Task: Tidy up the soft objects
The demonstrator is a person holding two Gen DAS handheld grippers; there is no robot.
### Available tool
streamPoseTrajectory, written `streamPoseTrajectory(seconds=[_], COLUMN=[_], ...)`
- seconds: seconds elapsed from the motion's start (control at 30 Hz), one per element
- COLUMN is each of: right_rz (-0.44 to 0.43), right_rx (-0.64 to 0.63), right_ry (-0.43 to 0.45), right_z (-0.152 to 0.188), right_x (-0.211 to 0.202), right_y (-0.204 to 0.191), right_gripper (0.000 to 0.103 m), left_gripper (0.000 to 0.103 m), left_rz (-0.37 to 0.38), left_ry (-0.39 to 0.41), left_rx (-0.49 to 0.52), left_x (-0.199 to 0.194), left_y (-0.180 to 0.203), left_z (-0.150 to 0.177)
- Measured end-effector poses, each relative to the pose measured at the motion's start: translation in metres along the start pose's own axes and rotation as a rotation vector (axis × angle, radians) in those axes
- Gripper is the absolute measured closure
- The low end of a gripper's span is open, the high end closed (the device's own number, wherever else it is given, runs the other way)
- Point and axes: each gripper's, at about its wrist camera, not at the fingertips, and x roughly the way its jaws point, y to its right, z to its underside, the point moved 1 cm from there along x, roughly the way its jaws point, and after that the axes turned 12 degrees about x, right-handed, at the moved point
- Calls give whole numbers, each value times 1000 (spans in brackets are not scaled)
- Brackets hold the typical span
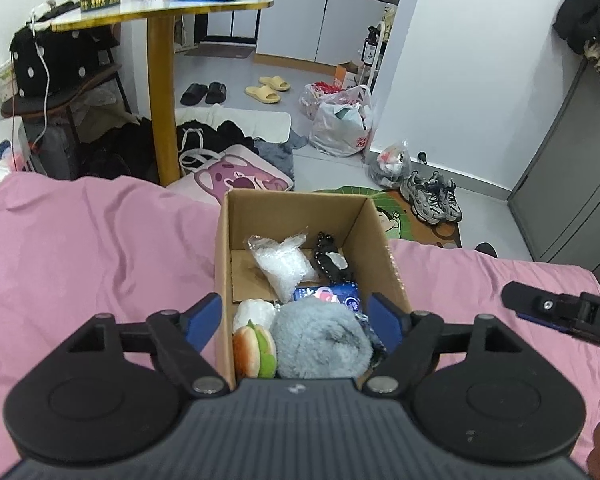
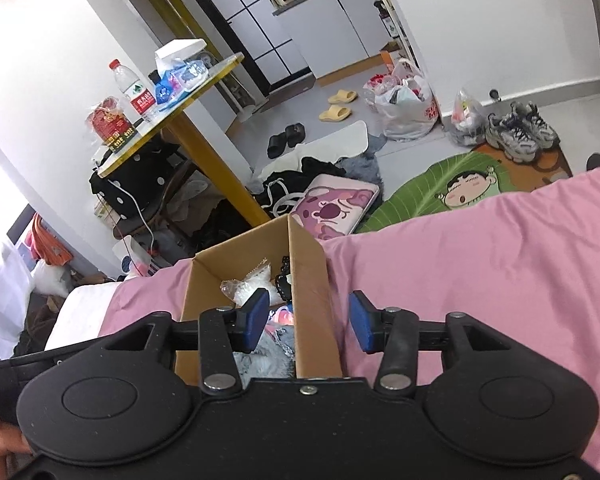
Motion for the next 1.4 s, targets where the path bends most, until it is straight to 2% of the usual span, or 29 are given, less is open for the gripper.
streamPoseTrajectory(seconds=[0.23,0.3,0.37,0.53,0.73,0.87,1.2,1.4], right_rz=[-17,-18,-30,-36,-56,-91,-52,-66], right_rx=[-13,-1,14,-22,-37,-17,-85,-115], right_ry=[54,50,48,75,92,87,126,110], right_z=[-9,-11,-13,-11,-11,-15,-4,9], right_x=[-42,-53,-63,-87,-112,-134,-175,-188], right_y=[8,11,14,11,9,7,-4,-8], right_gripper=[25,23,16,6,0,0,0,0], left_gripper=[8,2,0,0,0,0,0,0], left_rz=[-10,-14,-15,-37,-48,-19,10,4], left_ry=[30,40,53,70,89,96,151,171], left_rx=[40,51,62,67,78,87,108,115], left_x=[-32,-42,-51,-74,-103,-126,-174,-195], left_y=[18,22,26,29,31,35,43,51], left_z=[5,6,6,6,4,5,13,22])
